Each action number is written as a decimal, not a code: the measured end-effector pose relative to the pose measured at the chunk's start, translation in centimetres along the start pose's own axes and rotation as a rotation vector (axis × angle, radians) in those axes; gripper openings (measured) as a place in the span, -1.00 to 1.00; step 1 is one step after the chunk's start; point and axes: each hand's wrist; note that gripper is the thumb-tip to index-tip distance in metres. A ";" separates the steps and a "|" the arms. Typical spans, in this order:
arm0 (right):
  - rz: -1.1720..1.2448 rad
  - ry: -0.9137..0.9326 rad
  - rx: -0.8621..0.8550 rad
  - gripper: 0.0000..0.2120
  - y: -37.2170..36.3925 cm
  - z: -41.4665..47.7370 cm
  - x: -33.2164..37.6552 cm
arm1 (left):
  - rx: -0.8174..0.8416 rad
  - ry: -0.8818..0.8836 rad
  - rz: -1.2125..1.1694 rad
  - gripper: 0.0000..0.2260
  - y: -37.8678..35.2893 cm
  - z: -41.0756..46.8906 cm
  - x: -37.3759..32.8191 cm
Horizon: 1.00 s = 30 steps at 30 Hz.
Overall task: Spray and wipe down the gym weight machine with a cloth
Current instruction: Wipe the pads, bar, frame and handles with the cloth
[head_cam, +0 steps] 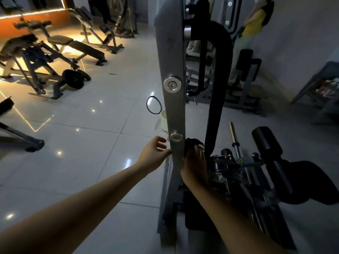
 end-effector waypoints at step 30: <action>0.981 -0.085 -0.424 -0.72 12.0 9.1 25.5 | 0.225 -0.264 -0.378 -0.82 24.8 6.2 -7.5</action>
Point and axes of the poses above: each hand's wrist, its own z-axis towards the middle knuckle, its own y-axis out of the back of the hand, x = y × z, and after that the axes turned 5 degrees about x, right-handed
